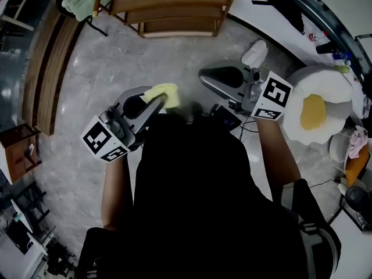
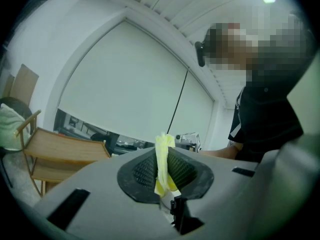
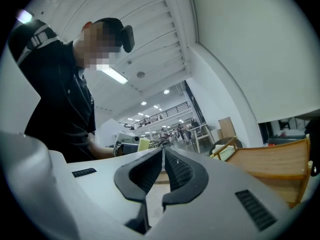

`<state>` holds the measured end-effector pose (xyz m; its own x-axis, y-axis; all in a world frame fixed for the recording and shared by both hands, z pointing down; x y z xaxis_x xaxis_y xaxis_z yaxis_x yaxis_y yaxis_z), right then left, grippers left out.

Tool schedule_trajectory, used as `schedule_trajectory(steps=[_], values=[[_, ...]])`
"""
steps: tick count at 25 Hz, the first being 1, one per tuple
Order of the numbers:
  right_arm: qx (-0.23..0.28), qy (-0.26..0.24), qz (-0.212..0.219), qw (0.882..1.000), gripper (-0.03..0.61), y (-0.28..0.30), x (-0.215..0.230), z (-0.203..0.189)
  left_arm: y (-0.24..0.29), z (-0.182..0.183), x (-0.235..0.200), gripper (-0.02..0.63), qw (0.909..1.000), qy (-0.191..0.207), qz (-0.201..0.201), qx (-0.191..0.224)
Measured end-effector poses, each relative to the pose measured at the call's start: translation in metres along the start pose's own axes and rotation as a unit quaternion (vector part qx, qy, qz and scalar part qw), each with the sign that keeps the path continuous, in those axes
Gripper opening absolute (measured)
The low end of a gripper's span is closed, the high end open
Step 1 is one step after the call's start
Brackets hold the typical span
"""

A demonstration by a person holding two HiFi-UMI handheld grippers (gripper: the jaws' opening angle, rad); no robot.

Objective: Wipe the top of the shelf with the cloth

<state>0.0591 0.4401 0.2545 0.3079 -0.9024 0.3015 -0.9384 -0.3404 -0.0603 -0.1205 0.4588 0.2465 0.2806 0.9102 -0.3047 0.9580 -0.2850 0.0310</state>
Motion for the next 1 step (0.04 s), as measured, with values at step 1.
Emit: schedule_trajectory(steps=[1], values=[[-0.002, -0.002, 0.003, 1.000, 0.031, -0.0008, 0.0017, -0.0034, 0.0004, -0.0054, 0.0022, 0.037, 1.0000, -0.003, 0.004, -0.002]])
Point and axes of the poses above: the fingertips, and each gripper's own axes: y forward along the fingers, x to its right, z out of its top, the point moved 5 cm from there along -y, backward along the fingers, and after that the axes turned 2 degrees about y, right-handed, at the moved point
